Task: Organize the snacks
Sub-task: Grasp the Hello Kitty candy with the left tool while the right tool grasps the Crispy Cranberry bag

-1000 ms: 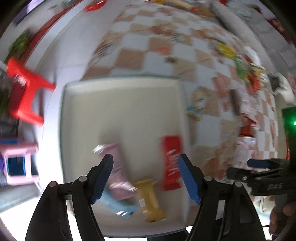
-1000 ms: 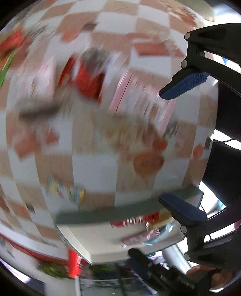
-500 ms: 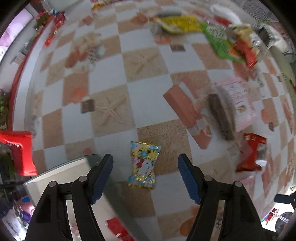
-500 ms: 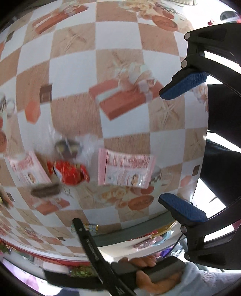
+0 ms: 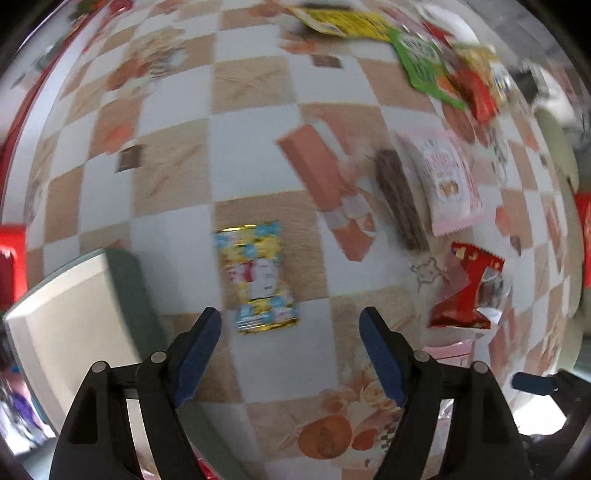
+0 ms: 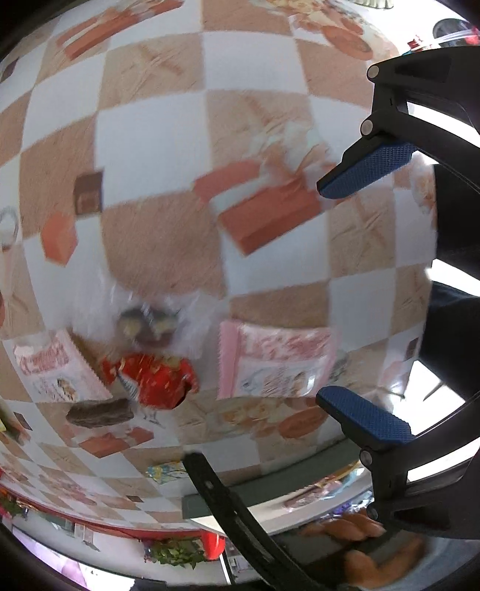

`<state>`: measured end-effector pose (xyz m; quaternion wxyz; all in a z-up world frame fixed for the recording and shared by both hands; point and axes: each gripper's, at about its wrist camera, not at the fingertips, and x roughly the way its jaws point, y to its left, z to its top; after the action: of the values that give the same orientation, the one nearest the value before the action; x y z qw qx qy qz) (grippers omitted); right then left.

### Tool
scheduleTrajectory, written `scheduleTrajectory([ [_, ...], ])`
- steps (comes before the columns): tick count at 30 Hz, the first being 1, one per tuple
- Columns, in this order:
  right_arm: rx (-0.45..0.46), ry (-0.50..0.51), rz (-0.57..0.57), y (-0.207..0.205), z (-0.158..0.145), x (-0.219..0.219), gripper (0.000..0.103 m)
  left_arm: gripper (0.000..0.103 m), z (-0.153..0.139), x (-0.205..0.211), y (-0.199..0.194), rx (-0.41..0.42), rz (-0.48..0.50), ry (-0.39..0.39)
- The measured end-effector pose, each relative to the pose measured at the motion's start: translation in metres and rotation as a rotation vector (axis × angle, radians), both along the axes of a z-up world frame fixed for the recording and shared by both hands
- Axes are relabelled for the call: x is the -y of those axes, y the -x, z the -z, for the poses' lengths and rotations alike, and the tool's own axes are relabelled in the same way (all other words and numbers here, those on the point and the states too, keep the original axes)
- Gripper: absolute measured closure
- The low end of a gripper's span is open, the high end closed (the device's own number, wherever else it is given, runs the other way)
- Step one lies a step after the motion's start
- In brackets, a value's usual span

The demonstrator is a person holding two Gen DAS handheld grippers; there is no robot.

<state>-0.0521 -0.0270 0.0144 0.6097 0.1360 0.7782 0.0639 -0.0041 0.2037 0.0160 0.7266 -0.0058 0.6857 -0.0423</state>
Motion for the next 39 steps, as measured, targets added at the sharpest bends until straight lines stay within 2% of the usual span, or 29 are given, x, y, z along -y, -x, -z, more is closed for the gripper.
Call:
scheduleTrajectory([
  [3, 0.018, 0.053, -0.021, -0.01, 0.009, -0.022, 0.001, 0.022, -0.009, -0.016, 0.004, 0.011, -0.031, -0.005],
  [7, 0.071, 0.162, -0.139, -0.011, 0.015, -0.05, 0.0, 0.022, -0.009, -0.024, 0.008, -0.003, -0.028, -0.027],
  [9, 0.078, 0.207, -0.191, -0.009, 0.017, -0.051, 0.0, 0.022, -0.002, -0.023, 0.009, -0.019, -0.023, -0.037],
  [12, 0.07, 0.26, -0.185, -0.004, 0.02, -0.034, 0.0, 0.022, 0.011, -0.012, 0.003, -0.038, -0.018, -0.065],
  [17, 0.078, 0.267, -0.197, -0.004, 0.02, -0.021, 0.0, 0.021, 0.017, -0.007, -0.01, -0.037, -0.08, -0.04],
  [22, 0.124, 0.281, -0.331, -0.004, 0.021, -0.052, 0.0, 0.017, 0.017, 0.0, -0.016, -0.027, -0.087, -0.043],
  [26, 0.117, 0.276, -0.328, -0.004, 0.022, -0.054, 0.0, 0.007, 0.019, 0.008, -0.019, -0.029, -0.098, -0.045],
  [30, 0.109, 0.274, -0.36, -0.014, 0.023, -0.053, 0.0, 0.005, 0.023, 0.014, -0.024, -0.03, -0.11, -0.045],
  [32, 0.085, 0.273, -0.413, -0.008, 0.025, -0.061, 0.0, 0.005, 0.023, 0.012, -0.023, -0.033, -0.112, -0.044],
  [35, 0.088, 0.258, -0.456, 0.001, 0.029, -0.073, 0.0, 0.009, 0.023, 0.008, -0.02, -0.033, -0.108, -0.039],
  [36, 0.094, 0.257, -0.466, 0.008, 0.03, -0.077, 0.004, 0.011, 0.024, 0.011, -0.02, -0.029, -0.1, -0.039],
  [38, 0.118, 0.265, -0.492, 0.016, 0.027, -0.082, 0.013, 0.028, 0.021, 0.021, -0.017, -0.013, -0.071, -0.039],
  [39, 0.129, 0.265, -0.499, 0.02, 0.024, -0.084, 0.024, 0.034, 0.018, 0.027, -0.015, -0.004, -0.053, -0.039],
])
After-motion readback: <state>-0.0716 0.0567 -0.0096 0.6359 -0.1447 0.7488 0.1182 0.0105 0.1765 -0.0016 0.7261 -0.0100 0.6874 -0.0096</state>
